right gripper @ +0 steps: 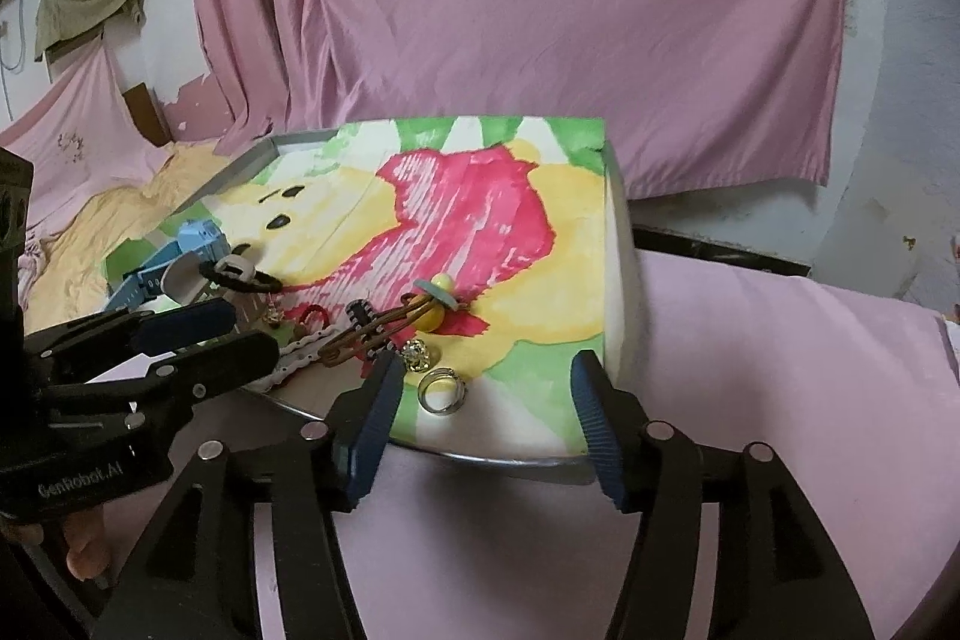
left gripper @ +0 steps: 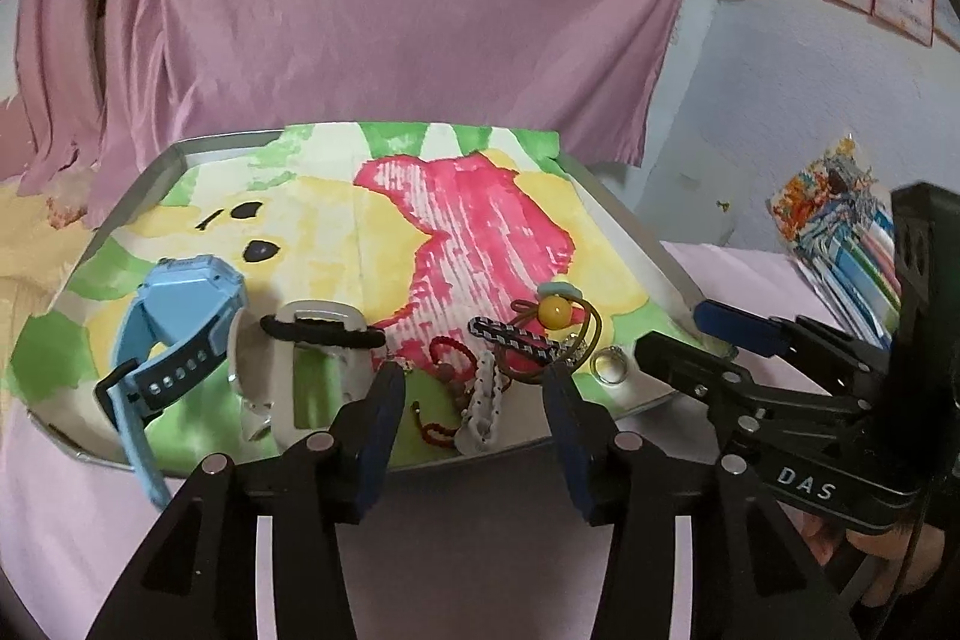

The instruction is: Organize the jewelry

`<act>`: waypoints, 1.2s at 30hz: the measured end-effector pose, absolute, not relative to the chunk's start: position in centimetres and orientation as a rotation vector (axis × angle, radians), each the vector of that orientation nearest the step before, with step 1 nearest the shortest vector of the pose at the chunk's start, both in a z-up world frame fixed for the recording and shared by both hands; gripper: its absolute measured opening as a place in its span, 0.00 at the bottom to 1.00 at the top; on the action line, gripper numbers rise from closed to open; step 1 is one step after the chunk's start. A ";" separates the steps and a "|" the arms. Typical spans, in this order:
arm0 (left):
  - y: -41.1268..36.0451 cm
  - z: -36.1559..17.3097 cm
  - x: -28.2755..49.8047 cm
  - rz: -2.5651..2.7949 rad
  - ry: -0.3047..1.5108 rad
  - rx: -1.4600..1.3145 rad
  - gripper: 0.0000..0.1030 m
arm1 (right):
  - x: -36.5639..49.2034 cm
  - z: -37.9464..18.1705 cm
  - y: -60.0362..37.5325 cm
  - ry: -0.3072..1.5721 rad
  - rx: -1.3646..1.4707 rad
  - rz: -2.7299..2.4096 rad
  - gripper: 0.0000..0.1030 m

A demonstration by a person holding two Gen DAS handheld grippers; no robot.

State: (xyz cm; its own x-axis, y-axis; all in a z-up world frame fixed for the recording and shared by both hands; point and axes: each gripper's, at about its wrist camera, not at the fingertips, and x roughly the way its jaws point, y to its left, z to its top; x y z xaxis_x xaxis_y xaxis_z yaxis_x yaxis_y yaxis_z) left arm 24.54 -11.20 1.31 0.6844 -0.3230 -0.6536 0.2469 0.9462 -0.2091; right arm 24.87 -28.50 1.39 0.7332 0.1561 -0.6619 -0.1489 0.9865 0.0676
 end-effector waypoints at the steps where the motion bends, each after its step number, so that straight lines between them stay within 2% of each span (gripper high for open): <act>1: -11.1 1.4 24.4 -0.312 0.746 -0.108 0.44 | 24.7 1.6 -28.6 0.718 0.013 0.165 0.54; 3: -10.8 1.8 23.9 -0.295 0.727 -0.111 0.46 | 24.2 2.0 -28.7 0.697 0.017 0.160 0.55; 5: -10.5 2.3 23.4 -0.274 0.703 -0.114 0.53 | 23.7 2.4 -28.8 0.676 0.023 0.159 0.59; 9: -9.4 3.4 21.9 -0.236 0.650 -0.123 0.59 | 22.6 3.0 -28.8 0.646 0.034 0.151 0.74; 13: -7.7 4.0 20.2 -0.182 0.601 -0.125 0.72 | 21.3 3.7 -28.5 0.609 0.037 0.134 0.89; 16: -6.3 4.1 19.1 -0.152 0.581 -0.140 0.76 | 20.2 4.1 -28.3 0.583 0.048 0.138 0.92; 19: -5.3 4.2 17.9 -0.121 0.550 -0.148 0.89 | 19.2 4.3 -27.9 0.556 0.058 0.138 0.98; 25: -4.1 4.6 15.5 -0.088 0.484 -0.142 0.95 | 17.2 4.5 -27.6 0.513 0.079 0.138 0.98; 36: -2.8 4.6 11.3 -0.061 0.429 -0.130 0.99 | 12.3 5.1 -27.1 0.429 0.094 0.131 0.98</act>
State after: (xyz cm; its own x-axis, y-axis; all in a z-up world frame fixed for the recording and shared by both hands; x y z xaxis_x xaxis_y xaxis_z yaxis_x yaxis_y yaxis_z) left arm 11.33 -2.83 4.58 0.9076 -0.0863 -0.4109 0.0315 0.9899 -0.1384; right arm 12.35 -27.05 5.13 0.9013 0.1466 -0.4076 -0.1069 0.9872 0.1187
